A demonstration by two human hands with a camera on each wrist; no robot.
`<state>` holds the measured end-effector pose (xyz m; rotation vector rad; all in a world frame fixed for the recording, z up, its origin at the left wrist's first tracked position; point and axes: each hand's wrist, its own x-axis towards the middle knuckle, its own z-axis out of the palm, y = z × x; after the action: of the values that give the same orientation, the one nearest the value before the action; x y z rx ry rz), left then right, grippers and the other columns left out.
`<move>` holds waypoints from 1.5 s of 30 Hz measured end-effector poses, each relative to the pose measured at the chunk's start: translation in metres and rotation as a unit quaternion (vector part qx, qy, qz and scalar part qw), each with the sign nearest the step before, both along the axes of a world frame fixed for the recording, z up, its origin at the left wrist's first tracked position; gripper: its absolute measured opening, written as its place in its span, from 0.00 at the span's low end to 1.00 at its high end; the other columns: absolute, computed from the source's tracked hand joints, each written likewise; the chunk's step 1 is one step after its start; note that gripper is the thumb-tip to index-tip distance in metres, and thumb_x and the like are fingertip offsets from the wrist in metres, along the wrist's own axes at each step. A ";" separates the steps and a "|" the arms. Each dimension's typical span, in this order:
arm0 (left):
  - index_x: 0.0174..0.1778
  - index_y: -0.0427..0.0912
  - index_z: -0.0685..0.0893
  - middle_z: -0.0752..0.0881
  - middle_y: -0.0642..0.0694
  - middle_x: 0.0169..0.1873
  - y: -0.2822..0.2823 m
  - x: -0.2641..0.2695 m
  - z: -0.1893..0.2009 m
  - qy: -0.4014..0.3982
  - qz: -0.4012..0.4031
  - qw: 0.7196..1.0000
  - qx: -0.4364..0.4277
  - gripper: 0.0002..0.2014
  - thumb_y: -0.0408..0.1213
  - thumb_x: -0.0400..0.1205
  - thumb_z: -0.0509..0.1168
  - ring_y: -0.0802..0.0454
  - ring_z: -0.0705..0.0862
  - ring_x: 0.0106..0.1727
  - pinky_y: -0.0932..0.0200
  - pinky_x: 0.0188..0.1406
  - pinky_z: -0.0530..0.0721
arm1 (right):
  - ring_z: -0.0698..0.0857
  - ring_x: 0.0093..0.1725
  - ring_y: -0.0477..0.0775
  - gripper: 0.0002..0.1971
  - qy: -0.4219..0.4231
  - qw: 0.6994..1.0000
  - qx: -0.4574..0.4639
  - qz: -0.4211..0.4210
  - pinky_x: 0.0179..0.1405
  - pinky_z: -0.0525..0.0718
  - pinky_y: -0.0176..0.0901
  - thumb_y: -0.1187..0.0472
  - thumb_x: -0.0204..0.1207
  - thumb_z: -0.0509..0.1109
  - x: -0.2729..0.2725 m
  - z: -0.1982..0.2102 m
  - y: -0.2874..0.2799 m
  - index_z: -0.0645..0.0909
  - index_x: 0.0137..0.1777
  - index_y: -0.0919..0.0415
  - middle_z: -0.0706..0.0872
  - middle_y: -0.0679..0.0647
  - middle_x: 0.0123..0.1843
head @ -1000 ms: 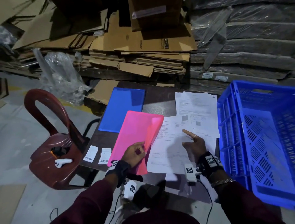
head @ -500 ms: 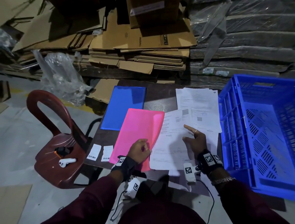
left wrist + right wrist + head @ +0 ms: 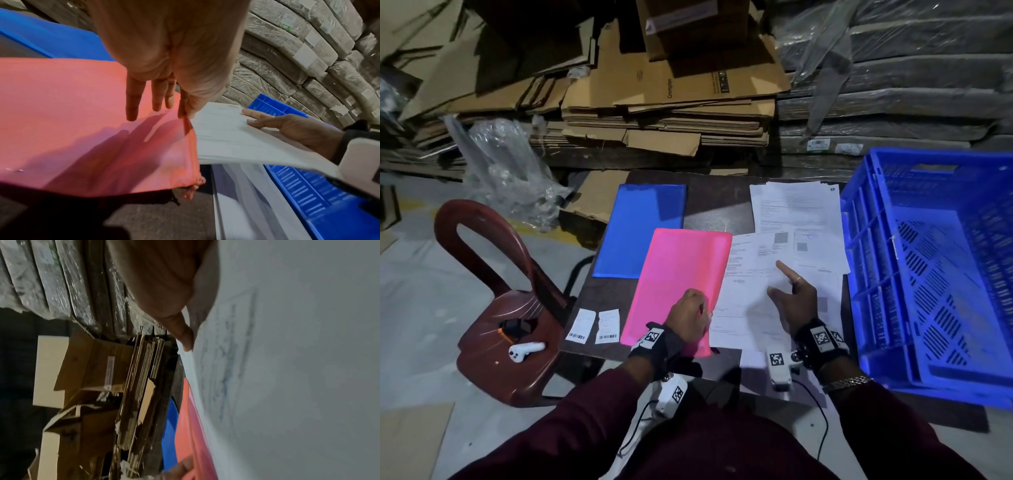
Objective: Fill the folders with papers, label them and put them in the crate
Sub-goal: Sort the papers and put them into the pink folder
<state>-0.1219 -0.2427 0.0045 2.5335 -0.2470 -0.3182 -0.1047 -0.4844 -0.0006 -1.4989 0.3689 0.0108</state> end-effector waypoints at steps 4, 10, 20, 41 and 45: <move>0.43 0.35 0.80 0.77 0.47 0.68 -0.004 0.000 -0.005 0.007 -0.034 0.999 0.002 0.03 0.30 0.81 0.65 0.51 0.83 0.57 0.69 0.50 0.74 | 0.73 0.75 0.39 0.31 -0.005 0.996 -0.055 0.069 0.59 0.72 0.16 0.77 0.75 0.69 -0.006 -0.009 -0.003 0.77 0.76 0.54 0.78 0.46 0.72; 0.35 0.44 0.74 0.75 0.58 0.70 -0.015 -0.008 -0.008 -0.032 -0.041 0.998 -0.042 0.10 0.31 0.83 0.63 0.62 0.82 0.50 0.81 0.42 0.76 | 0.70 0.79 0.48 0.30 -0.003 0.996 -0.068 0.064 0.58 0.69 0.12 0.76 0.77 0.68 -0.009 -0.023 0.000 0.74 0.78 0.55 0.77 0.52 0.77; 0.74 0.42 0.71 0.71 0.54 0.72 0.031 0.005 0.001 -0.012 0.055 0.998 -0.023 0.32 0.60 0.79 0.61 0.57 0.71 0.72 0.59 0.69 0.74 | 0.82 0.39 0.51 0.29 0.063 0.997 -0.032 0.036 0.40 0.84 0.38 0.80 0.76 0.67 -0.020 -0.032 -0.018 0.79 0.72 0.54 0.88 0.54 0.56; 0.85 0.57 0.53 0.42 0.54 0.85 0.077 0.005 -0.017 0.163 -0.011 0.984 0.076 0.55 0.44 0.68 0.81 0.52 0.48 0.86 0.47 0.81 0.50 | 0.78 0.41 0.50 0.30 0.107 0.970 -0.163 0.142 0.52 0.82 0.36 0.77 0.76 0.68 0.001 -0.043 0.044 0.75 0.77 0.58 0.79 0.54 0.38; 0.81 0.68 0.60 0.46 0.56 0.86 0.081 0.006 -0.026 0.200 -0.019 0.979 0.029 0.43 0.42 0.75 0.76 0.50 0.47 0.85 0.41 0.83 0.56 | 0.84 0.53 0.54 0.31 0.094 0.957 -0.212 0.176 0.57 0.82 0.41 0.76 0.75 0.67 0.012 -0.038 0.053 0.75 0.78 0.57 0.86 0.56 0.53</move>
<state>-0.1163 -0.1615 -0.0219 2.4554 -0.1293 -0.8455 -0.0928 -0.4314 -0.0390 -1.9828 0.2594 0.3815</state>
